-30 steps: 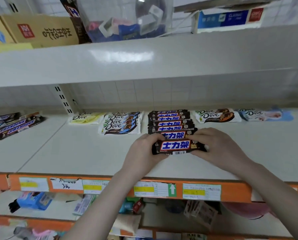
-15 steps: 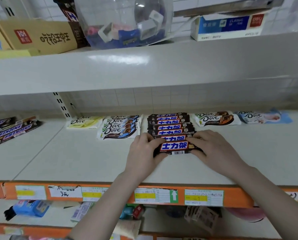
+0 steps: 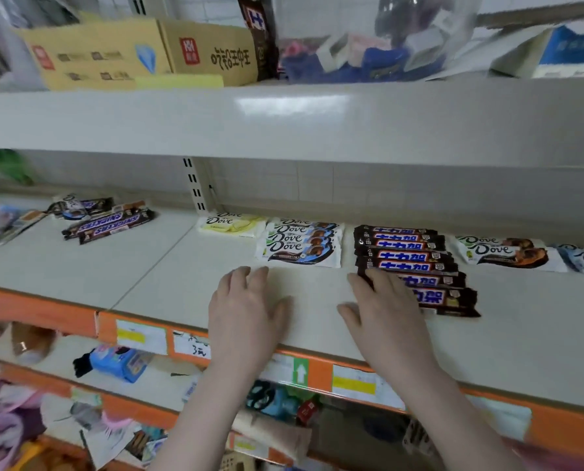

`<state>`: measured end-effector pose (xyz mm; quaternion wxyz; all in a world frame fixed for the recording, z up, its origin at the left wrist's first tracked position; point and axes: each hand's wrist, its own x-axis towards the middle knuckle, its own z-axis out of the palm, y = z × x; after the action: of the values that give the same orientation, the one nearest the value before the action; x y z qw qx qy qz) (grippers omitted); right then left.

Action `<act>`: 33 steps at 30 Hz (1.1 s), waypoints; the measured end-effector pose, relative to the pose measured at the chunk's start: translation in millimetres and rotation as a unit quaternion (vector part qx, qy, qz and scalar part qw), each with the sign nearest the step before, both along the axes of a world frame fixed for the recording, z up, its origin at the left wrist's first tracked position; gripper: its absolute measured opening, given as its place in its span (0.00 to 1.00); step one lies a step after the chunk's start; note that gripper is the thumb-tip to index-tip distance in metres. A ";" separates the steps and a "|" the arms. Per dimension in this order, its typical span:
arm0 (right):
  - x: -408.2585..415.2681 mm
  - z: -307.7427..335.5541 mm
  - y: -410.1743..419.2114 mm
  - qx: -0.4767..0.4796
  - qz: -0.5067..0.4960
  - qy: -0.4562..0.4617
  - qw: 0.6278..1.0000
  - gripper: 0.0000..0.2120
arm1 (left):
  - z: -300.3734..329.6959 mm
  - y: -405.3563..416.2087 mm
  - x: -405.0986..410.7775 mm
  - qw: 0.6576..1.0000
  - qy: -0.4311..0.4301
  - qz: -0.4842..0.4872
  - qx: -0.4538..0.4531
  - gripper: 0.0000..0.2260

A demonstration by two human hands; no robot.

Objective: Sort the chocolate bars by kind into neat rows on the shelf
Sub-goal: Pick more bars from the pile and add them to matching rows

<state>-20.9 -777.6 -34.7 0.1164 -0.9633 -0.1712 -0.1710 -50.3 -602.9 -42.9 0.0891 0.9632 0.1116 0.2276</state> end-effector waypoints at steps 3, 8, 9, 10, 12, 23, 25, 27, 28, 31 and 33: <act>-1.0 0.6 52.3 -0.006 0.015 0.009 1.000 0.17 | 2.5 50.8 -6.4 0.999 -0.003 0.027 -0.019 0.23; -6.0 -4.3 158.6 0.009 0.032 0.018 0.999 0.17 | 3.4 162.8 -17.1 0.999 -0.023 0.044 -0.008 0.23; -7.5 -5.7 183.5 0.012 0.038 0.026 0.999 0.18 | 3.5 189.1 -18.7 0.999 -0.027 0.044 -0.001 0.23; -8.7 -6.3 208.9 0.020 0.046 0.035 0.998 0.20 | 4.3 215.4 -20.2 0.998 -0.031 0.047 0.003 0.24; -11.8 -5.7 258.5 0.034 0.061 0.046 0.996 0.21 | 7.2 265.2 -23.9 0.998 -0.025 0.064 0.000 0.25; 20.9 19.6 427.7 -0.010 0.075 0.115 0.991 0.21 | 14.7 428.8 6.1 0.996 0.016 0.085 -0.017 0.27; 38.2 20.0 436.8 -0.023 0.062 0.124 0.990 0.21 | 14.3 443.8 26.6 0.996 0.028 0.087 -0.007 0.28; 56.5 18.5 446.0 -0.025 0.045 0.140 0.989 0.20 | 14.7 456.8 46.7 0.995 0.046 0.094 0.002 0.28; 63.9 17.4 451.4 -0.019 0.036 0.152 0.988 0.19 | 15.1 462.2 55.4 0.994 0.056 0.097 -0.007 0.28; 80.7 15.0 471.9 0.035 -0.002 0.198 0.980 0.20 | 18.4 477.0 78.5 0.988 0.086 0.106 -0.078 0.29; 91.2 12.9 487.0 0.063 -0.035 0.212 0.975 0.22 | 17.8 488.7 94.4 0.979 0.098 0.116 -0.138 0.31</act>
<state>70.3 -290.5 -21.7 0.2040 -0.9738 -0.0978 0.0226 44.1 -114.3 -25.0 0.1832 0.9398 0.2607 0.1233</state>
